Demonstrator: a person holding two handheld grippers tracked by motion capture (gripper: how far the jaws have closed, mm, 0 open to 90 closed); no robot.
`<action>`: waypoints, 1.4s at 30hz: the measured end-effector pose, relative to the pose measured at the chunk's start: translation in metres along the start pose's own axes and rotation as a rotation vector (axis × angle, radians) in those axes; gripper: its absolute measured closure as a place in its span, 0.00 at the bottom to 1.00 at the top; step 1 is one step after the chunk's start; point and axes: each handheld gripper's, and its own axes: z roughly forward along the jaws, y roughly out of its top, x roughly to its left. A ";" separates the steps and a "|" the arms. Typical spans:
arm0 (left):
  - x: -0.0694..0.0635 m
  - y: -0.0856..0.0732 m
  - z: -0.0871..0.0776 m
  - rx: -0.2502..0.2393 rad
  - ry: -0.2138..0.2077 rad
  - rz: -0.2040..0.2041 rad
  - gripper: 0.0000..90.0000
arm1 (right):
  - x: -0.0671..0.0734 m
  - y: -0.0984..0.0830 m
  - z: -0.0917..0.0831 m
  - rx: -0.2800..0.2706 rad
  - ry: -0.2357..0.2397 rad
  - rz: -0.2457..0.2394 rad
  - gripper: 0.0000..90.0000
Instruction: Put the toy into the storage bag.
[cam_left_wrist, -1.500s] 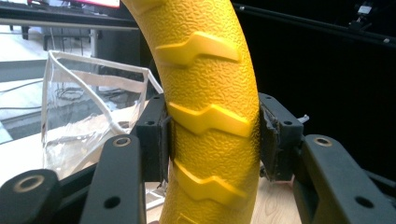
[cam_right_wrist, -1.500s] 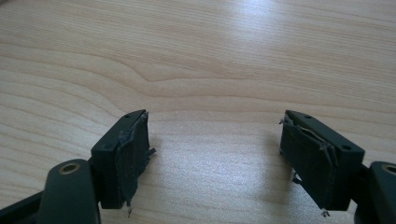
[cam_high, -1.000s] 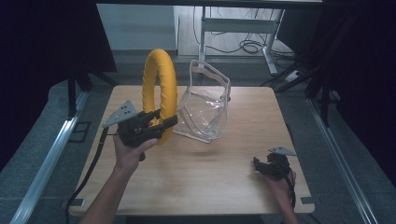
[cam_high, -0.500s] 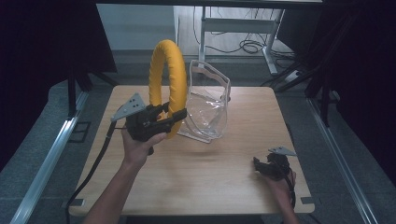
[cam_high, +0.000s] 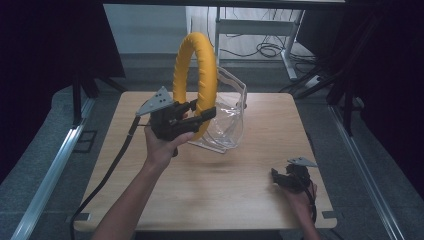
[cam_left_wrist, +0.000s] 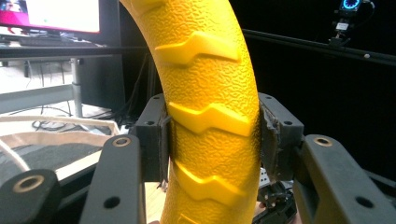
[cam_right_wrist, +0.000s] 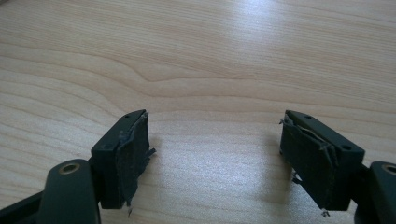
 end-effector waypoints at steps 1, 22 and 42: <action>-0.001 0.001 0.001 -0.001 -0.001 -0.002 0.57 | 0.000 0.000 0.000 0.000 0.001 -0.001 0.27; -0.015 0.022 0.035 0.007 -0.040 0.032 0.57 | 0.000 0.000 0.000 -0.001 -0.002 0.002 0.27; -0.013 0.020 0.081 0.032 -0.075 0.009 0.57 | 0.000 0.000 0.000 -0.004 -0.003 -0.004 0.27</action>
